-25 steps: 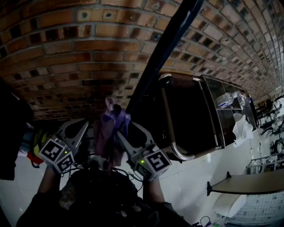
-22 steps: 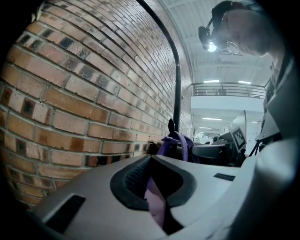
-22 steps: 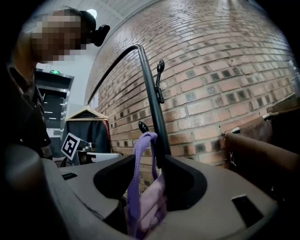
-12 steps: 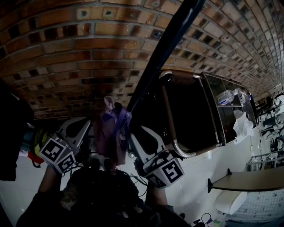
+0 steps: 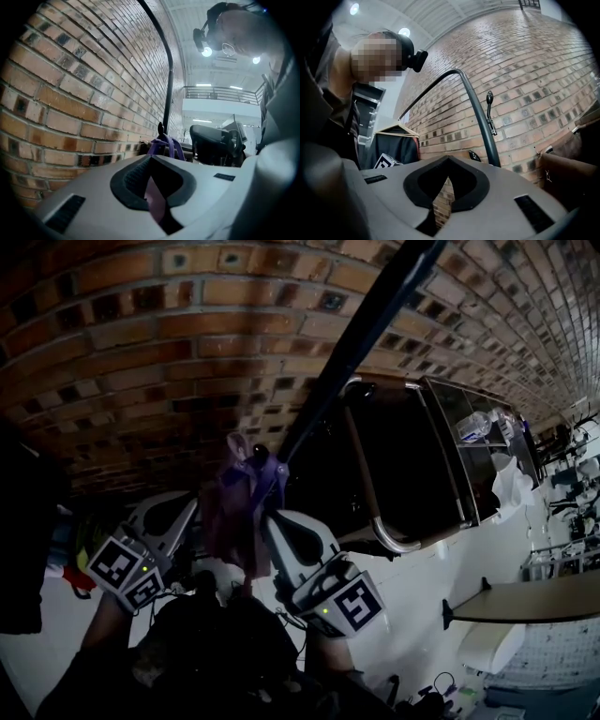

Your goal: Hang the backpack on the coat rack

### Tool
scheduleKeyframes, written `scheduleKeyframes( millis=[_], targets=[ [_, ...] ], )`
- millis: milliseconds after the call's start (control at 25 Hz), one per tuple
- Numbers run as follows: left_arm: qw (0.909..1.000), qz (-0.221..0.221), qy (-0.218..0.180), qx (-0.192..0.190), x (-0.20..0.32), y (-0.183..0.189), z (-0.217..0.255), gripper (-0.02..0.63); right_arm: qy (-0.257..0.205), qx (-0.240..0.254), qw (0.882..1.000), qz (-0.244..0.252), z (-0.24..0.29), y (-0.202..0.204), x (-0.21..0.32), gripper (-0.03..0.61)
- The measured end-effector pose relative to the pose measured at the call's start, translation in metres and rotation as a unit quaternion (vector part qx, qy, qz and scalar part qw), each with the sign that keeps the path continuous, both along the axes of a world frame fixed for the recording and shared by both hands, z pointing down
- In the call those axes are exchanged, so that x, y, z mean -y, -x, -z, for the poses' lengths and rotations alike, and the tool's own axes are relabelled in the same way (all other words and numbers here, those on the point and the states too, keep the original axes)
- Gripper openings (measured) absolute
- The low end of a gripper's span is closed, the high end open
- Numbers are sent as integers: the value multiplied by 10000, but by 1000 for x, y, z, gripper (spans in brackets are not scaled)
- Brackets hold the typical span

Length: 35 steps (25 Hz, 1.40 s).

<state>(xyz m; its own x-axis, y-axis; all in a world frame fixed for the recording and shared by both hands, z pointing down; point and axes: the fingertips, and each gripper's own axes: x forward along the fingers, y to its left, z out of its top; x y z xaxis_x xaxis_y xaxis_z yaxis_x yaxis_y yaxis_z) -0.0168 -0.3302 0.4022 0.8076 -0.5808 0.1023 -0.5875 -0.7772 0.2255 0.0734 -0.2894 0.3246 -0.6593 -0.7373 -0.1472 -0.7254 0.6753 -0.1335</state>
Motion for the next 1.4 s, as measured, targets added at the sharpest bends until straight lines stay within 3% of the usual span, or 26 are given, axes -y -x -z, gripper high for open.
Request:
scheduleKeyframes(
  millis=[200, 640, 1400],
  targets=[
    [9998, 187, -112, -12, -21, 3, 2, 37, -25, -160, 9999, 32, -7, 3, -19, 13],
    [9980, 577, -212, 128, -123, -27, 2, 37, 171, 336, 9991, 176, -14, -47, -107, 11],
    [9939, 1032, -356, 131, -276, -44, 5, 37, 563, -86, 9982, 180, -49, -72, -246, 11]
  ],
)
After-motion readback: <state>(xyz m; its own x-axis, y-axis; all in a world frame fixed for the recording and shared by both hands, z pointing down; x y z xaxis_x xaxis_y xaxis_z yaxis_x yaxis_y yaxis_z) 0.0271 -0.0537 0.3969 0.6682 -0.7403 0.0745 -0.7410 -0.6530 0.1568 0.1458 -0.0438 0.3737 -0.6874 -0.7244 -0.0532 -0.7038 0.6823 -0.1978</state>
